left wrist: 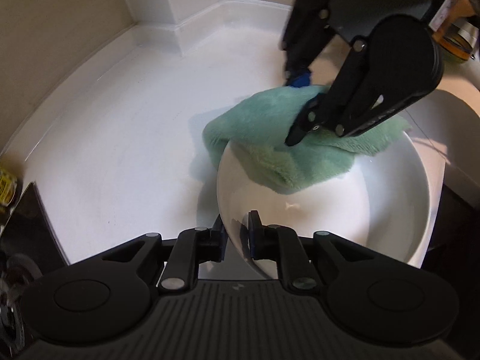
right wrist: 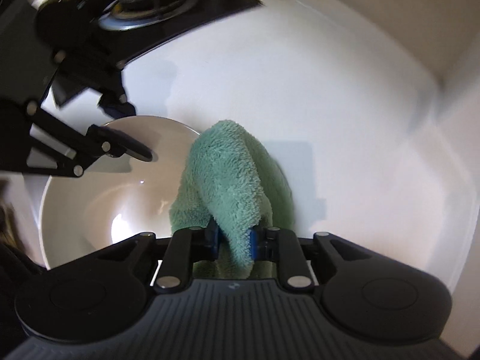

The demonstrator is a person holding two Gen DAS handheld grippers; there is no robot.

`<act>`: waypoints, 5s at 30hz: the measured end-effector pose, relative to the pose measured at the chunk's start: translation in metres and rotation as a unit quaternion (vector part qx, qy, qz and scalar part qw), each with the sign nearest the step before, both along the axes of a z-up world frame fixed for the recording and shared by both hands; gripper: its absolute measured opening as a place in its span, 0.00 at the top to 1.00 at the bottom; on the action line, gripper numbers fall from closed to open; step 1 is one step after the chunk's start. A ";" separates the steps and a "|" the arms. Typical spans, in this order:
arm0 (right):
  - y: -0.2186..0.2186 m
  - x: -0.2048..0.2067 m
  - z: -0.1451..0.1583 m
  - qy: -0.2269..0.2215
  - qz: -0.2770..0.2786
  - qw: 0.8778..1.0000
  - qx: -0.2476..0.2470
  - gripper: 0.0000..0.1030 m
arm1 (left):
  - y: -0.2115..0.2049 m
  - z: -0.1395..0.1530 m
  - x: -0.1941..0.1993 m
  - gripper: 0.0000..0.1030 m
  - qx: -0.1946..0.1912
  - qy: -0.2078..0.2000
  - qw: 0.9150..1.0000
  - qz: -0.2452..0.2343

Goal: Clean bowl

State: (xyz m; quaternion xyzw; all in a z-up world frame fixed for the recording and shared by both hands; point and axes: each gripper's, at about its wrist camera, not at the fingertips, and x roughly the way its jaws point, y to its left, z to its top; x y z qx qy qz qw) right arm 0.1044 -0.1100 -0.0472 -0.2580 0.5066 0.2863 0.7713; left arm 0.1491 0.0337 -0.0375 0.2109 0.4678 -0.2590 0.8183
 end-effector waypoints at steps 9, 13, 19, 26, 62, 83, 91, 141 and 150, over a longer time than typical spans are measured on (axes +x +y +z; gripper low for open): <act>-0.030 -0.018 -0.002 0.023 -0.201 0.973 0.115 0.87 | 0.007 -0.003 -0.010 0.76 -0.037 0.023 0.990 0.133; -0.031 -0.044 -0.007 0.032 -0.223 0.966 0.127 0.88 | 0.010 -0.004 -0.015 0.89 -0.053 0.033 0.980 0.191; -0.035 -0.038 -0.004 0.102 -0.105 0.987 0.072 0.84 | -0.004 0.006 -0.002 0.90 -0.025 0.025 0.998 0.060; 0.008 -0.018 -0.003 0.040 0.091 0.994 -0.051 0.77 | -0.019 0.016 0.010 0.88 0.001 0.017 0.997 -0.070; -0.006 -0.016 0.006 0.037 -0.019 0.998 0.045 0.86 | -0.028 0.014 -0.016 0.74 -0.057 0.046 0.992 0.100; -0.021 -0.025 0.014 0.026 0.046 0.999 -0.007 0.81 | -0.026 0.022 -0.005 0.88 -0.038 0.055 0.998 0.011; -0.063 -0.048 0.020 0.022 -0.135 0.988 0.066 0.87 | -0.004 0.028 -0.035 0.77 -0.071 0.089 0.985 0.133; -0.025 -0.052 0.013 0.028 -0.103 0.992 0.061 0.86 | -0.015 0.026 -0.018 0.84 -0.048 0.077 0.993 0.071; -0.019 -0.067 0.015 0.098 -0.016 0.995 0.006 0.78 | -0.037 0.035 -0.007 0.95 0.005 0.056 0.997 -0.049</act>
